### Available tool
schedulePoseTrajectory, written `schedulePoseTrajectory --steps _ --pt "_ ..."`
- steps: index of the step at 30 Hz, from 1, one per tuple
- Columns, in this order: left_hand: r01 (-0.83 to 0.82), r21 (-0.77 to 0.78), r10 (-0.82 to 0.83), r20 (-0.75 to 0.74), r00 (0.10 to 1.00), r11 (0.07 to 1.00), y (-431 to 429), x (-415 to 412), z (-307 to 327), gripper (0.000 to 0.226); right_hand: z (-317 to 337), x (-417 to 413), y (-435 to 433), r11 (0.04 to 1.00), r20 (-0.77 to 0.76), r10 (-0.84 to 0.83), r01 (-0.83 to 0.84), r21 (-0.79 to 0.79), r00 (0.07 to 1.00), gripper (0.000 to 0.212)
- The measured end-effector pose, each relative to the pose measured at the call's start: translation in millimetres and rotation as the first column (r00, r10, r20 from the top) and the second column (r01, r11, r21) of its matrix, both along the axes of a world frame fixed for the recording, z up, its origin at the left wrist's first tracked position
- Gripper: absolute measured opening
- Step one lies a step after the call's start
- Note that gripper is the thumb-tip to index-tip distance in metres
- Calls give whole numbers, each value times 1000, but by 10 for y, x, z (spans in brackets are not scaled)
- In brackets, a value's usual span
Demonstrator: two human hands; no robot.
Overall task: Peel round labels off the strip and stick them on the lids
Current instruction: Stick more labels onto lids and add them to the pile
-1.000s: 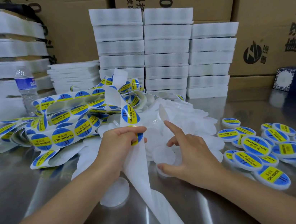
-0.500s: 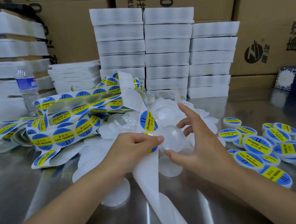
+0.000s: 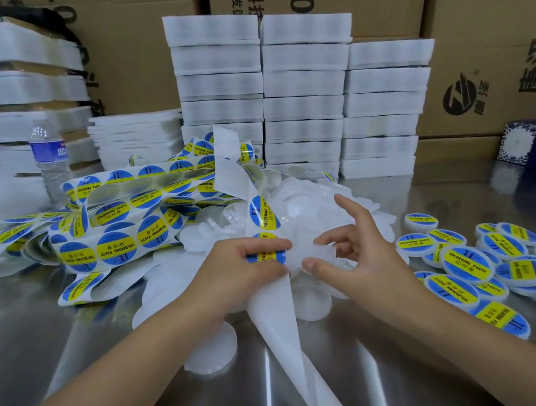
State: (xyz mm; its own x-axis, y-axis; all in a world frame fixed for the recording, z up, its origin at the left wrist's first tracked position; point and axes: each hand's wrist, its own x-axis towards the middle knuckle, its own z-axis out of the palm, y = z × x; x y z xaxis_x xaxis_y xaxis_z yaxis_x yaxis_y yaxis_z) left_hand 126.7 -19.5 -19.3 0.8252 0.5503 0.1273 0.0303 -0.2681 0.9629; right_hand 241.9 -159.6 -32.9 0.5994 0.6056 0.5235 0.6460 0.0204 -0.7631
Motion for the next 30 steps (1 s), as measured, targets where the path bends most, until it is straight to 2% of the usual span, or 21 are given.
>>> schedulePoseTrajectory --steps 3,5,6,7,10,14,17,22,25,30 --pt "40 69 -41 10 999 997 6 17 -46 21 8 -15 11 1000 -118 30 -30 5 993 75" --pt "52 71 -53 10 999 996 8 28 -45 8 15 -11 15 998 -180 58 -57 9 982 77" --pt "54 62 -54 9 998 997 4 24 -37 9 17 -5 17 998 -193 60 -59 11 979 76" --pt "42 50 -43 4 999 998 10 24 -41 20 19 2 21 998 -197 55 -53 14 979 72" --pt "-6 -6 5 -18 1000 1000 24 22 -22 28 35 35 23 998 -208 35 -24 55 977 54" --pt "-26 -77 24 -33 999 997 31 32 6 25 135 44 -13 968 -314 126 -46 248 941 24" --pt "-20 -116 14 -49 999 993 34 28 8 20 194 50 -32 925 -460 253 -73 374 851 26" --pt "5 -122 -12 -59 998 993 25 18 -1 25 221 65 -76 892 -606 384 -111 439 696 30" --pt "34 -130 -41 -53 998 991 19 8 -2 22 232 60 -69 906 -674 388 -127 403 629 38" --pt "44 -148 -50 -38 998 988 5 7 14 17 207 25 -36 954 -718 289 -128 271 634 43"
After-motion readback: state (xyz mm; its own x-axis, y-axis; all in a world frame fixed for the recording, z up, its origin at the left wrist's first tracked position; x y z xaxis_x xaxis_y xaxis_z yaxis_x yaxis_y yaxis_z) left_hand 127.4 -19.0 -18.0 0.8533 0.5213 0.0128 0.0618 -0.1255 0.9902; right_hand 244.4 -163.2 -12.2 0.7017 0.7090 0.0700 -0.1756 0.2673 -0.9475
